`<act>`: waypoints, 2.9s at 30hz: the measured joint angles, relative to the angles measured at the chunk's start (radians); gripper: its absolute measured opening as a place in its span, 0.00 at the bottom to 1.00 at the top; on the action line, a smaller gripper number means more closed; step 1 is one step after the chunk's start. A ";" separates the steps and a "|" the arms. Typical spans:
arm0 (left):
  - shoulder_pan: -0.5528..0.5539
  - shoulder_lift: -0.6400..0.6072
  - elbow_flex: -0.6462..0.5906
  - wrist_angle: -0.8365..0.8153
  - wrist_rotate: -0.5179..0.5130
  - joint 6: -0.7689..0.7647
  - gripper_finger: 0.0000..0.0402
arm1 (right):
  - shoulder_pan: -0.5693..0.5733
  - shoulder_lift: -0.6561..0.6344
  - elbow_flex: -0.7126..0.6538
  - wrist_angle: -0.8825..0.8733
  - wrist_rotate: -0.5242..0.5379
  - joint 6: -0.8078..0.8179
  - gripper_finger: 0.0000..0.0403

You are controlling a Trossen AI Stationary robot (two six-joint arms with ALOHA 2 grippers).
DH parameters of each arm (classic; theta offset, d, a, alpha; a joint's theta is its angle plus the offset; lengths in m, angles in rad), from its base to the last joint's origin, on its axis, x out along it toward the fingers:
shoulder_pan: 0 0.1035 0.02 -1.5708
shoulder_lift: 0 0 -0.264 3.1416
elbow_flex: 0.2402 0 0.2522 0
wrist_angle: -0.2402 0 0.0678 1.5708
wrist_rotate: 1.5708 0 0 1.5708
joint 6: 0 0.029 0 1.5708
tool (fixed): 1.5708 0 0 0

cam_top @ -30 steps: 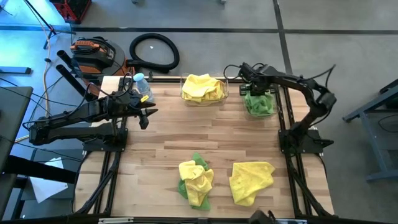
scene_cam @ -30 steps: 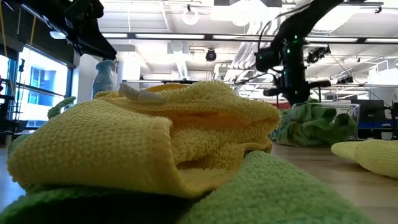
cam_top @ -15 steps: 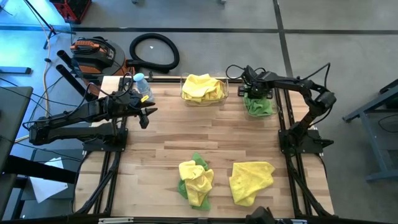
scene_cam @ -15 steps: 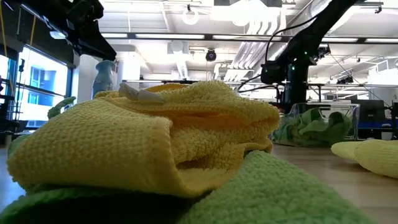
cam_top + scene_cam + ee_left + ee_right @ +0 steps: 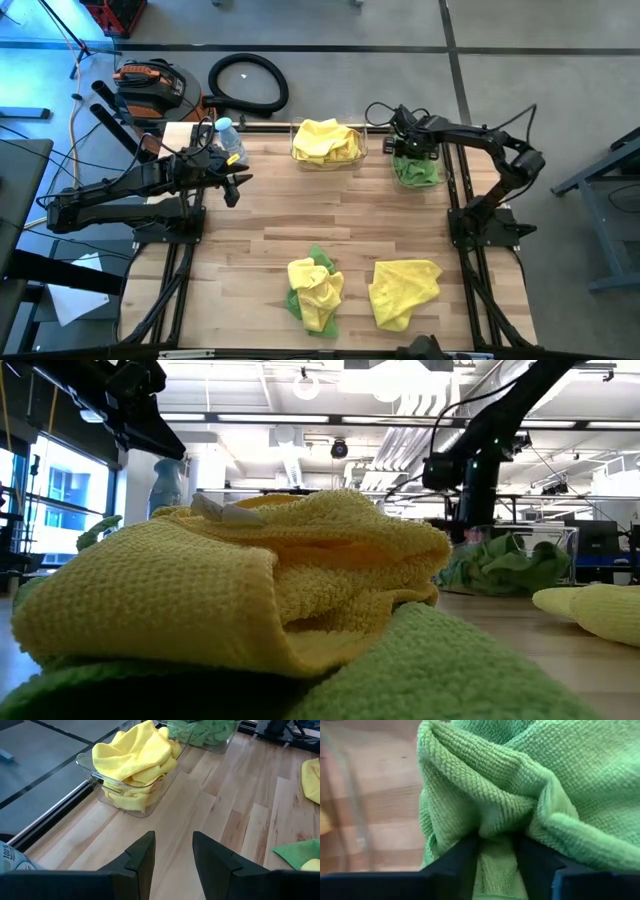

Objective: Sort microfiber towel by color & place in baskets
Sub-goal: Put the right green microfiber cloth into the right transparent bin, then put the left yellow microfiber cloth into the left transparent bin

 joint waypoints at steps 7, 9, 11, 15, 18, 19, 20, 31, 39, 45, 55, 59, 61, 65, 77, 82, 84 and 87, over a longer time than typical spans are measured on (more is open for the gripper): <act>0.000 0.000 0.000 0.000 0.000 0.000 0.30 | 0.000 -0.167 0.000 -0.027 0.005 0.005 0.41; 0.000 0.000 0.000 0.000 0.000 0.000 0.30 | 0.000 -0.223 0.000 -0.041 0.006 0.014 0.41; 0.000 0.000 0.000 0.000 0.000 0.000 0.30 | 0.003 -0.274 0.000 -0.057 0.016 0.026 0.41; 0.000 0.000 0.000 0.000 0.000 0.000 0.30 | 0.035 -0.352 0.000 -0.069 0.053 0.042 0.37; 0.000 0.000 0.000 0.000 0.000 0.000 0.30 | 0.086 -0.386 0.000 -0.070 0.086 0.069 0.32; 0.000 0.000 0.000 0.000 0.000 0.000 0.30 | 0.106 -0.393 0.000 -0.070 0.092 0.080 0.30; 0.000 0.000 0.000 0.000 0.000 0.001 0.30 | 0.125 -0.398 0.000 -0.070 0.104 0.090 0.28; 0.000 0.000 0.000 0.001 0.000 0.009 0.30 | 0.336 -0.403 0.061 -0.001 0.148 0.129 0.04; 0.000 0.000 0.000 0.002 0.000 0.098 0.30 | 0.483 -0.403 0.113 -0.003 0.221 0.135 0.01; -0.004 0.000 0.000 0.002 0.014 0.038 0.30 | 0.571 -0.394 0.167 -0.001 0.258 0.139 0.00; -0.004 0.000 -0.001 0.018 0.126 -0.049 0.29 | 0.775 -0.273 0.246 -0.014 0.289 0.233 0.00; -0.032 -0.019 -0.001 0.034 0.162 -0.067 0.26 | 0.861 -0.193 0.328 -0.083 0.288 0.272 0.00; -0.057 -0.029 -0.001 0.034 0.163 -0.076 0.24 | 0.902 -0.144 0.384 -0.135 0.291 0.277 0.00; -0.105 -0.054 -0.001 0.032 0.163 -0.078 0.21 | 0.987 -0.023 0.506 -0.257 0.290 0.237 0.00; -0.157 -0.077 -0.001 0.028 0.156 -0.079 0.19 | 1.194 0.232 0.613 -0.250 0.051 0.089 0.00; -0.157 -0.077 -0.001 0.024 0.155 -0.079 0.19 | 1.253 0.267 0.613 -0.208 0.033 0.029 0.00; -0.157 -0.077 -0.001 0.024 0.155 -0.079 0.19 | 1.266 0.279 0.613 -0.189 0.036 -0.006 0.02; -0.157 -0.076 -0.001 0.023 0.155 -0.080 0.19 | 1.272 0.299 0.613 -0.153 0.054 -0.068 0.09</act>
